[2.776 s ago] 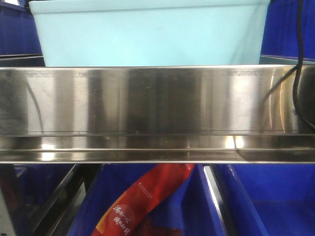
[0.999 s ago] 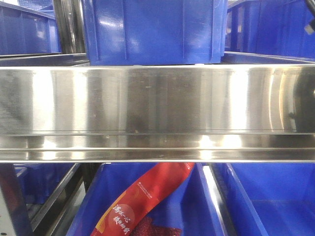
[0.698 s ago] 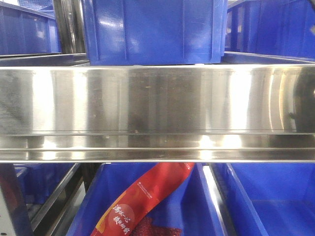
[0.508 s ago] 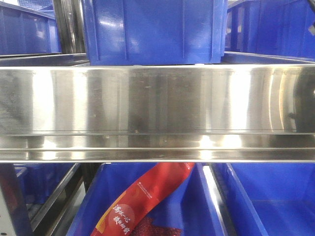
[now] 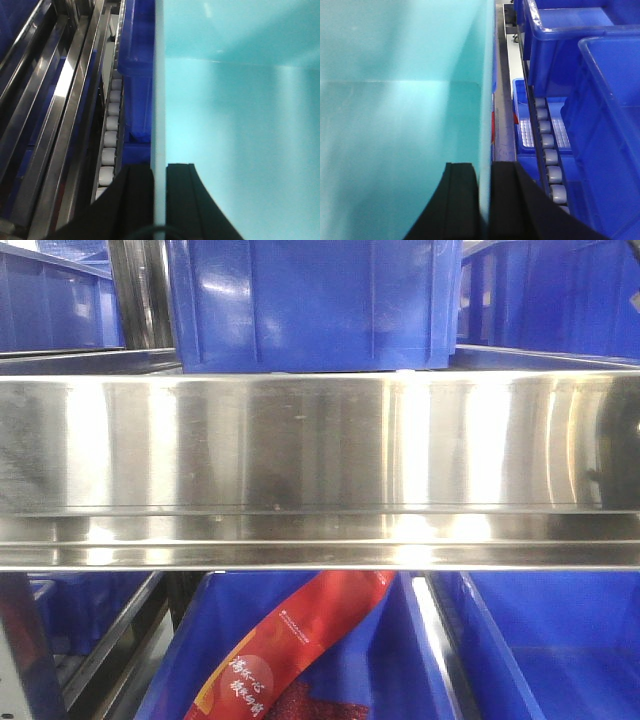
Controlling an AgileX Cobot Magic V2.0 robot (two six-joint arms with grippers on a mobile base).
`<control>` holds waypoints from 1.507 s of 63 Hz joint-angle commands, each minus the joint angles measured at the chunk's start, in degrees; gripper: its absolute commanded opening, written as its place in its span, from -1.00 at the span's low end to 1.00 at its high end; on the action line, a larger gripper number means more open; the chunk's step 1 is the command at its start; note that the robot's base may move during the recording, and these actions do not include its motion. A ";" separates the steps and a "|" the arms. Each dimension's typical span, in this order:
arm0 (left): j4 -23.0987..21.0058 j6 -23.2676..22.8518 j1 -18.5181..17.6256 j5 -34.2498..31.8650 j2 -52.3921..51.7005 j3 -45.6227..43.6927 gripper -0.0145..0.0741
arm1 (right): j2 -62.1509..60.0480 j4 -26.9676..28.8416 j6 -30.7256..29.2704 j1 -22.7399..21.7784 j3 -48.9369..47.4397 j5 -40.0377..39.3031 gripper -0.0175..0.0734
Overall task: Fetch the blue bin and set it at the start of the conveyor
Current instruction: 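Lift the turquoise bin with both grippers and pull it off the shelf, then hold the bin in both grippers while the base turns away from the rack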
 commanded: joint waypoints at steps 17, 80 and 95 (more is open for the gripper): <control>-1.72 -0.05 -1.05 -2.59 -0.80 -0.76 -0.92 | -0.57 0.30 -0.19 0.69 -0.64 -3.25 -0.97; -0.40 -0.05 -1.05 -2.57 -0.80 -0.76 -0.92 | -0.57 1.02 -0.19 0.69 -0.64 -1.77 -0.97; -0.40 -0.05 -1.05 -2.57 -0.80 -0.76 -0.92 | -0.57 1.02 -0.19 0.69 -0.64 -1.77 -0.97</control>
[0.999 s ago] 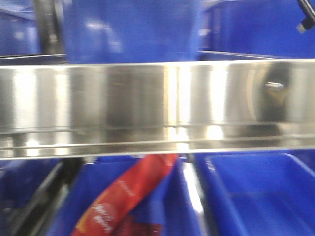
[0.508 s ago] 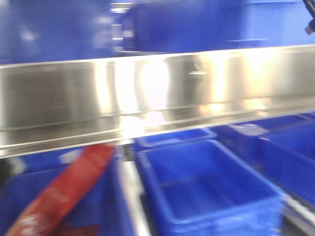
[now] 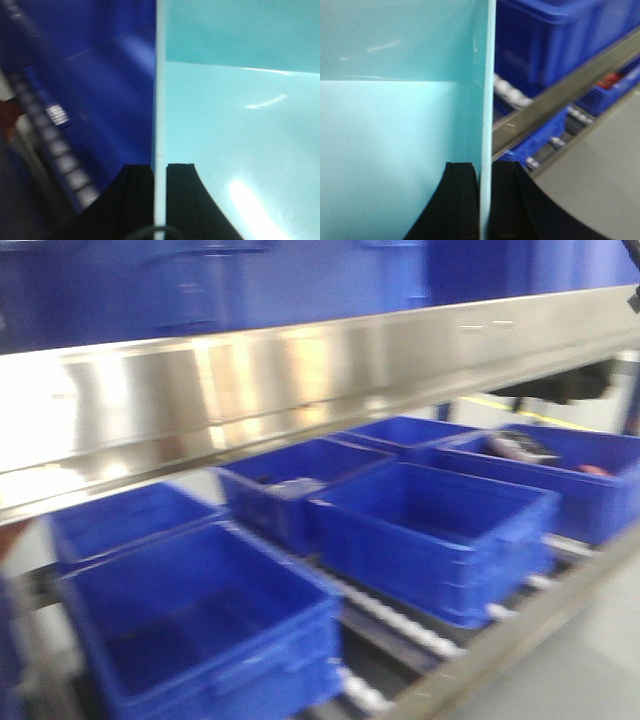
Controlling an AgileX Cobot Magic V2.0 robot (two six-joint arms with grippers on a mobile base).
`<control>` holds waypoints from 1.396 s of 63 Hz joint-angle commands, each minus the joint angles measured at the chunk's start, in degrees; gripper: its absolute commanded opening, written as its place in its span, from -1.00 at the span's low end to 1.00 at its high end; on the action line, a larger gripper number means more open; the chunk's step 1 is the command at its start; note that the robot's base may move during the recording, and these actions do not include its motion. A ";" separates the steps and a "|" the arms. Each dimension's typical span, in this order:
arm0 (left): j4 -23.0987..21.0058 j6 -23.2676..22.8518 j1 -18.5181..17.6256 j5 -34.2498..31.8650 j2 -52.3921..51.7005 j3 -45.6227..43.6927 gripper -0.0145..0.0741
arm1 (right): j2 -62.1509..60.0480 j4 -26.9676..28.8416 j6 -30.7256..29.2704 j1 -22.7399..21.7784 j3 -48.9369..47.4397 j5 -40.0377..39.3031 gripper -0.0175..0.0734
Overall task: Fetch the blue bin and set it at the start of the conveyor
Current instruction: 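Hold the bin in both grippers while the base turns away from the rack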
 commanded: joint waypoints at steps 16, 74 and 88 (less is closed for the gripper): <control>-1.22 -0.05 -0.82 -2.66 -0.80 -0.76 -0.92 | -0.57 0.89 -0.25 0.60 -0.64 -2.14 -0.97; -1.12 -0.05 -0.82 -2.66 -0.80 -0.76 -0.92 | -0.57 0.89 -0.25 0.60 -0.64 -2.14 -0.97; -1.12 -0.05 -0.82 -2.66 -0.80 -0.76 -0.92 | -0.57 0.89 -0.25 0.60 -0.64 -2.14 -0.97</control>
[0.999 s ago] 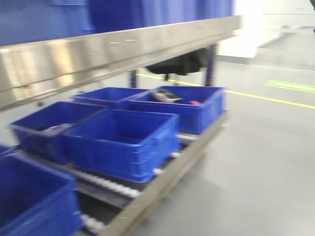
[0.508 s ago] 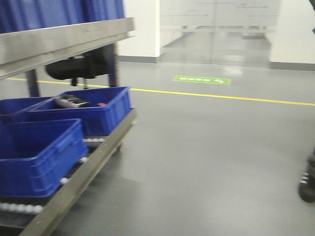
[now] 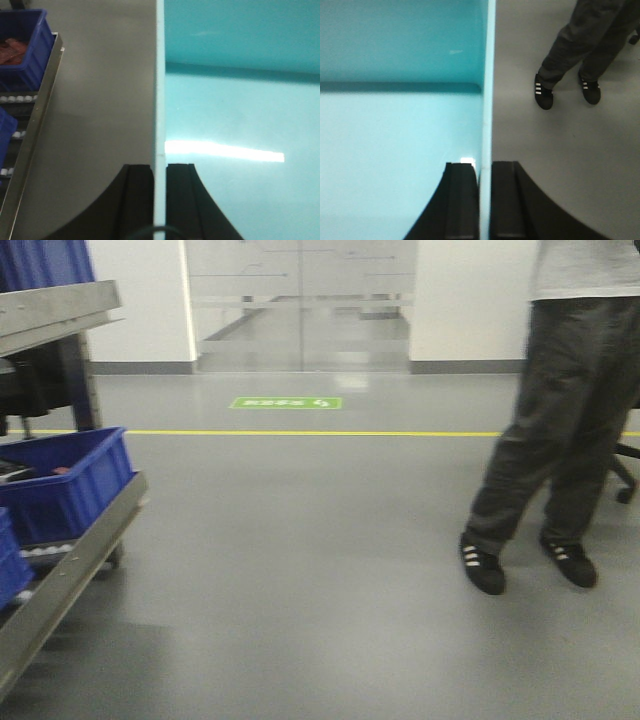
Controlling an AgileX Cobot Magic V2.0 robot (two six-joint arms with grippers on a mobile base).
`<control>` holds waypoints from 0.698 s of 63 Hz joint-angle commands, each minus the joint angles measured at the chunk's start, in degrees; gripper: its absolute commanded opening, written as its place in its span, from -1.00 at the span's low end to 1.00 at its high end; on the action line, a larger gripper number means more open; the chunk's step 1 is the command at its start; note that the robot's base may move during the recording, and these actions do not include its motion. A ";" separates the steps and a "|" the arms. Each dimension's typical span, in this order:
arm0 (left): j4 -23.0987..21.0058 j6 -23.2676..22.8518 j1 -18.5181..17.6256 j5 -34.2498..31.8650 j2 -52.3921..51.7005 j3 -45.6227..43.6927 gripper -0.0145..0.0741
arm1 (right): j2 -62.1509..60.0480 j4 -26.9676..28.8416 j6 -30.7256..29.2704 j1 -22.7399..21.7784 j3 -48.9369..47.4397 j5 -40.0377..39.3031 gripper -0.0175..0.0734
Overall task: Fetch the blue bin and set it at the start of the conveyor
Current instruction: 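Hold the bin in both grippers while the base turns away from the rack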
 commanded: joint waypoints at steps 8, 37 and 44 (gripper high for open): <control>-1.12 -0.05 -0.82 -2.66 -0.80 -0.76 -0.92 | -0.57 0.89 -0.25 0.60 -0.64 -2.34 -0.97; -1.12 -0.05 -0.82 -2.66 -0.80 -0.76 -0.92 | -0.57 0.89 -0.25 0.60 -0.64 -2.97 -0.97; -1.12 -0.05 -0.82 -2.66 -0.80 -0.76 -0.92 | -0.57 0.89 -0.25 0.60 -0.64 -3.91 -0.97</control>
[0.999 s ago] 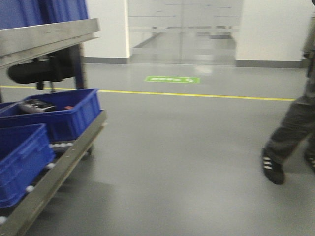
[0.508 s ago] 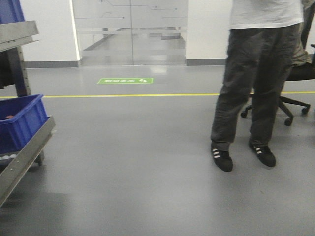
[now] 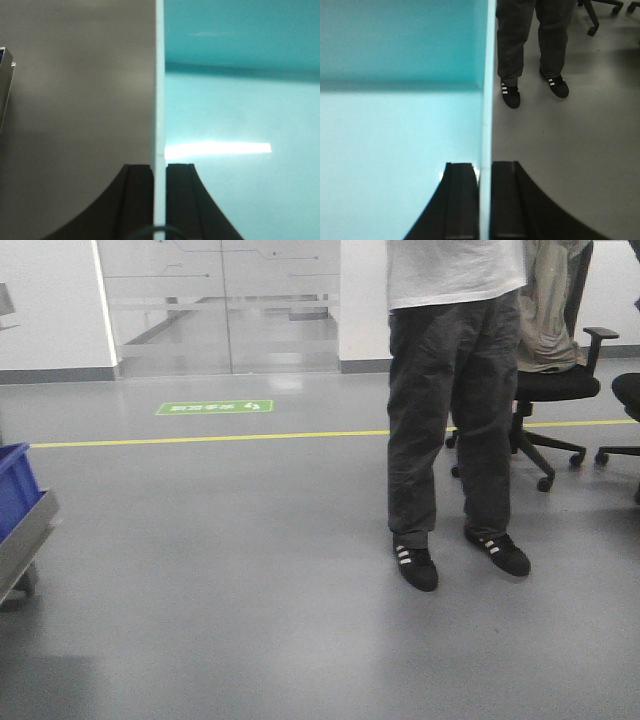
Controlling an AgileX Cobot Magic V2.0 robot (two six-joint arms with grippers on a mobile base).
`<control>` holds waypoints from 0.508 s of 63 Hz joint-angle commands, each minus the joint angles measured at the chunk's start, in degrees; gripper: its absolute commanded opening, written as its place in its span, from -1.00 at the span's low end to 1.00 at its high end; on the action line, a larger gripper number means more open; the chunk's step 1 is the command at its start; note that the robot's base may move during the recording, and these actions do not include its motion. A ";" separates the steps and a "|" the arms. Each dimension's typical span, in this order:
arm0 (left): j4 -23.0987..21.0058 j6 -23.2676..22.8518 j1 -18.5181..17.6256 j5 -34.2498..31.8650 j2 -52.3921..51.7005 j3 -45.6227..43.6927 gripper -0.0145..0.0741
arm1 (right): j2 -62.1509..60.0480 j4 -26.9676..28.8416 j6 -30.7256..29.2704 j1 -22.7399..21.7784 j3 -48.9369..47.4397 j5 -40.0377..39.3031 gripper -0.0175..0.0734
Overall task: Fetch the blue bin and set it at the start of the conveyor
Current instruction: 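Hold the bin in both grippers while the base turns away from the rack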
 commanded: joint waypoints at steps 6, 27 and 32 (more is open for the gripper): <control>-1.12 -0.05 -0.71 -2.90 -0.67 -0.76 -0.92 | -0.57 0.89 -0.25 0.60 -0.55 -5.20 -0.97; -1.12 -0.05 -0.71 -2.90 -0.67 -0.76 -0.92 | -0.57 0.89 -0.25 0.60 -0.55 -5.90 -0.97; -1.12 -0.05 -0.71 -2.90 -0.67 -0.76 -0.92 | -0.57 0.89 -0.25 0.60 -0.55 -5.59 -0.97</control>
